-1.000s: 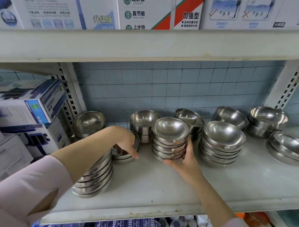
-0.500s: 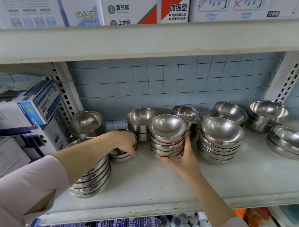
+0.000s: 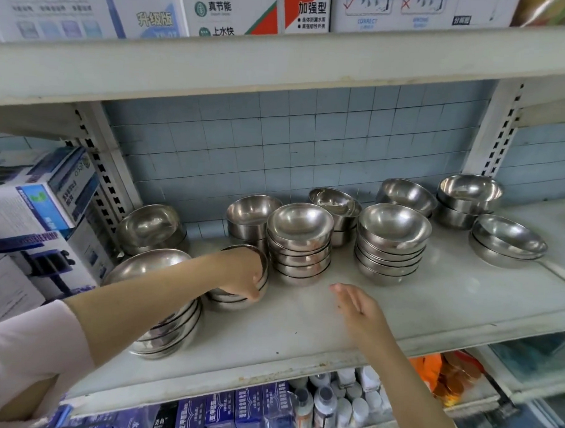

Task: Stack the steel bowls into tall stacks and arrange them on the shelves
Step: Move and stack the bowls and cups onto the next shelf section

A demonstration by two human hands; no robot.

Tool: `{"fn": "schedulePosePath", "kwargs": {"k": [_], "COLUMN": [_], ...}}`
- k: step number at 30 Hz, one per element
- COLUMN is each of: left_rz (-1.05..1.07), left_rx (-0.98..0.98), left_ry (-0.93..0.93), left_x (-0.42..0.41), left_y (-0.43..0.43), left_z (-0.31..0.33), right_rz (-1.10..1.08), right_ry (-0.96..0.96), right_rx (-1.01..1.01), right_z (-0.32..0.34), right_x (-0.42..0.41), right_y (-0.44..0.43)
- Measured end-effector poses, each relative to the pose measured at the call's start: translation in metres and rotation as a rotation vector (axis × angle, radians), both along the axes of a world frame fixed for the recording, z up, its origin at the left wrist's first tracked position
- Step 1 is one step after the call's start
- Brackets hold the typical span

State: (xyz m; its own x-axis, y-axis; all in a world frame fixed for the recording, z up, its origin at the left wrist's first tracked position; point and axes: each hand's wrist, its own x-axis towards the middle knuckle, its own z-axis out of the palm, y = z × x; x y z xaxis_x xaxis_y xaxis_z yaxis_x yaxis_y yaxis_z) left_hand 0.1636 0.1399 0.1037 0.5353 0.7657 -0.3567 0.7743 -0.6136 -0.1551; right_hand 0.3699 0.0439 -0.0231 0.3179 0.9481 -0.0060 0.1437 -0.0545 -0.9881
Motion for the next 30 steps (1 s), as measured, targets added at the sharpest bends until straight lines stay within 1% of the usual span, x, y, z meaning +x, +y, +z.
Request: {"fn": "schedulePosePath", "kwargs": {"k": [2,6,10,12,14,15,18,19,22,23,25,30], "left_rz": [-0.052,-0.189,-0.172,-0.092,-0.014,0.031,0.231,0.296,0.466,0.488,0.483,0.325], "left_rx": [-0.023,0.019,0.054,0.017,-0.018,0.008,0.121,0.123,-0.021,-0.082,-0.133,-0.077], "left_ry": [-0.013,-0.032,-0.102,-0.217,-0.463,-0.57,-0.703,-0.75,-0.997,-1.063,-1.115,-1.196], "left_x": [0.004,0.011,0.013,0.008,-0.002,-0.008,-0.021,-0.023,-0.029,-0.03,-0.033,-0.021], "left_y": [-0.014,-0.039,-0.057,-0.063,-0.066,-0.068,-0.079,-0.083,-0.087,-0.086,-0.086,-0.101], "left_z": [-0.003,-0.015,-0.023,-0.031,-0.044,-0.051,-0.066,-0.069,-0.079,-0.083,-0.09,-0.093], "right_rz": [0.043,0.15,0.217,0.214,0.21,0.21,0.213,0.209,0.187,0.18,0.177,0.138], "right_ry": [-0.003,0.05,0.151,0.202,0.215,0.217,0.225,0.233,0.242,0.24,0.227,0.208], "right_rx": [-0.016,-0.069,-0.141,-0.164,-0.165,-0.168,-0.177,-0.178,-0.176,-0.178,-0.174,-0.116], "right_z": [0.001,0.009,0.018,0.02,0.022,0.022,0.023,0.023,0.021,0.02,0.019,0.02], "right_x": [-0.003,-0.016,-0.034,-0.04,-0.045,-0.047,-0.049,-0.049,-0.051,-0.051,-0.051,-0.027], "right_y": [-0.002,-0.002,0.002,0.005,0.006,0.007,0.008,0.009,0.008,0.007,0.003,-0.027]}}
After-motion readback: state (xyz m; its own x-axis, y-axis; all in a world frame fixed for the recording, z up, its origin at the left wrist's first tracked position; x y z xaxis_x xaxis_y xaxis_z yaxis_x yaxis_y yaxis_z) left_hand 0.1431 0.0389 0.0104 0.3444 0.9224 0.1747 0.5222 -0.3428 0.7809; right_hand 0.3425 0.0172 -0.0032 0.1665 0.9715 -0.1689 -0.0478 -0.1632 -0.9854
